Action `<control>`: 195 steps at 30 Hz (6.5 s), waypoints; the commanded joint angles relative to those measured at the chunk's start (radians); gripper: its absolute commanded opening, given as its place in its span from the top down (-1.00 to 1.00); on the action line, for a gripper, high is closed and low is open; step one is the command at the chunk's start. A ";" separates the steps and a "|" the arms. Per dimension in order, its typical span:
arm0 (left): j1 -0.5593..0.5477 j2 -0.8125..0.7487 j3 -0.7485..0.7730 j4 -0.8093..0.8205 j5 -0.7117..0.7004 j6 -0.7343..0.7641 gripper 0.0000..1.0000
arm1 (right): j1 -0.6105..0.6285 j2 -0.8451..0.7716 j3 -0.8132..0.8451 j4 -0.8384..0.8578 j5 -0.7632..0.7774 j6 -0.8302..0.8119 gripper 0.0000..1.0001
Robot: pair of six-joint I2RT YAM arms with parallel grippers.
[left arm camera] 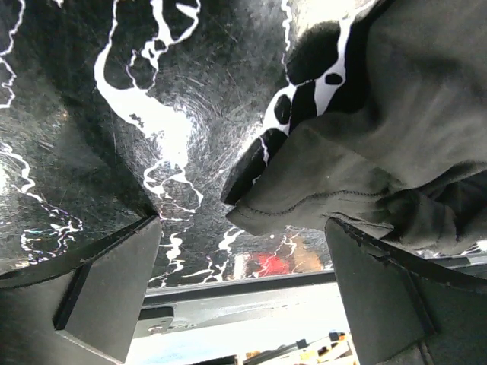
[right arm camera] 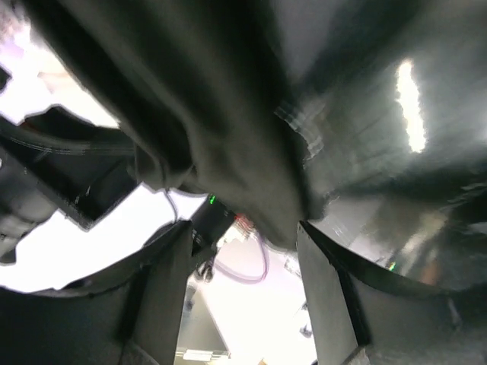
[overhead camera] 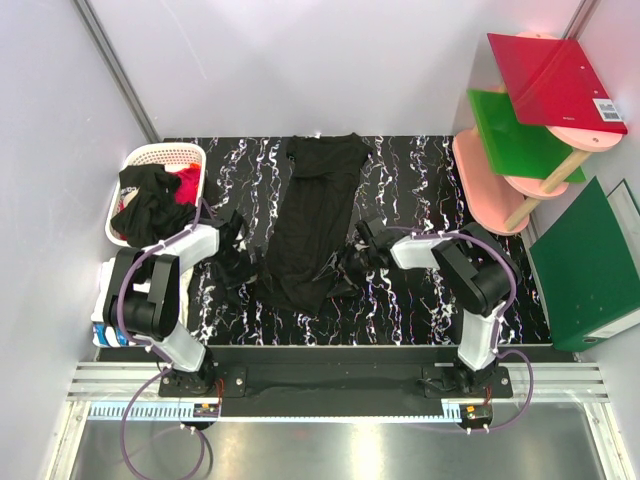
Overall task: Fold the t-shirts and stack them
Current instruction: Rotate the tshirt 90 degrees, then grab the bottom of the folded rectangular tshirt with both arms
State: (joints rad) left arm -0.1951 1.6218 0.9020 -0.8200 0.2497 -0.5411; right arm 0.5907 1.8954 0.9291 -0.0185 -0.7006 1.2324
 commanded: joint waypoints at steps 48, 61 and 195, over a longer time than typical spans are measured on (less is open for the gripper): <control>-0.279 -0.058 -0.164 0.035 0.228 -0.105 -0.27 | 0.052 0.059 0.383 -0.969 0.268 -0.542 0.61; -0.279 -0.387 -0.094 -0.102 0.182 -0.057 -0.98 | 0.050 -0.498 -0.054 -0.577 0.357 -0.256 -0.39; -0.121 0.188 0.669 -0.180 -0.064 0.161 1.00 | -0.247 0.910 1.867 -0.850 0.952 -0.859 1.00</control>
State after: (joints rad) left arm -0.3187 1.8896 1.6176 -1.0161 0.1291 -0.3664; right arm 0.3504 2.7823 2.7247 -0.9108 0.0261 0.4503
